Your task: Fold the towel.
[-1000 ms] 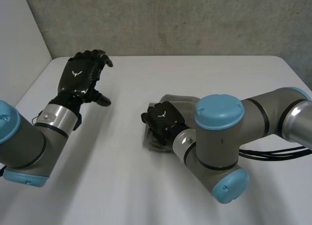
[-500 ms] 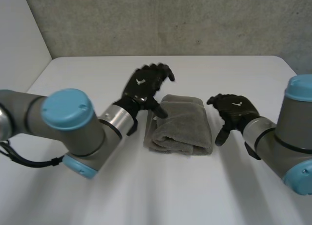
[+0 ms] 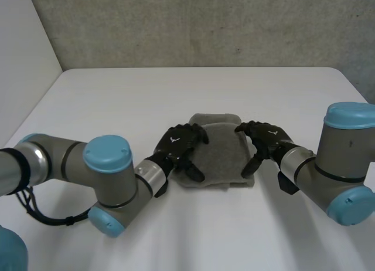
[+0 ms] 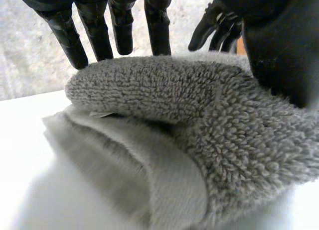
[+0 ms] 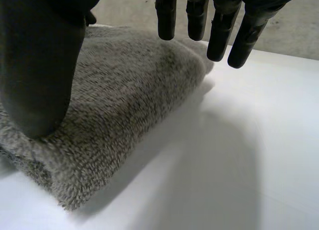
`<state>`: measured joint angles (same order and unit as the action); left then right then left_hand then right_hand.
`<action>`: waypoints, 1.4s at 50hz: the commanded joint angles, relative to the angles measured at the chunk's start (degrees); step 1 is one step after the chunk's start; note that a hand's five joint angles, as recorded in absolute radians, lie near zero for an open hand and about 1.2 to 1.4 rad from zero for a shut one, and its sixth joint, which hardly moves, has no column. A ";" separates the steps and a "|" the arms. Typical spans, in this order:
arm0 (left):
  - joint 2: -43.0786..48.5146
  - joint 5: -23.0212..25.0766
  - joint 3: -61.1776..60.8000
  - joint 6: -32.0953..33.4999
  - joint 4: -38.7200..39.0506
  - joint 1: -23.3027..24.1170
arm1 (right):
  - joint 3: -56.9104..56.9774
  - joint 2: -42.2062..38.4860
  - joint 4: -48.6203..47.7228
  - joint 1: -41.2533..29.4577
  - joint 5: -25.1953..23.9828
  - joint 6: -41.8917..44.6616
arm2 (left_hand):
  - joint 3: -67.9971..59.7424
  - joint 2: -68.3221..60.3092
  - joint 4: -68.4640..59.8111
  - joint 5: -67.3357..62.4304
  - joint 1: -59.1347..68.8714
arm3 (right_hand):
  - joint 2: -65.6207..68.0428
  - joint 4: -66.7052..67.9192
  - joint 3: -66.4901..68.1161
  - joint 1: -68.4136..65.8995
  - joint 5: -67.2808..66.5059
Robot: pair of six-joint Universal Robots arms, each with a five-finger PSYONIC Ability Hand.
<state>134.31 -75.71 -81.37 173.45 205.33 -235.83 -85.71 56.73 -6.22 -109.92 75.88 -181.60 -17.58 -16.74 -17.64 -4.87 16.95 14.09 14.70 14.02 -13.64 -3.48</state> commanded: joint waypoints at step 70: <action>-33.59 -11.21 5.60 -2.77 -31.84 -12.29 | 10.48 25.36 15.45 -4.43 18.69 8.81 | 6.19 5.35 6.25 3.48 -5.56 | -4.09 -4.70 -4.02 3.64 3.48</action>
<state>100.70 -86.96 -75.54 170.67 173.27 -248.10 -74.87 82.17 9.50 -114.26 94.57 -172.78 -17.58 -15.07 -17.64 -3.77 15.78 14.09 14.69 14.02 -12.80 -3.48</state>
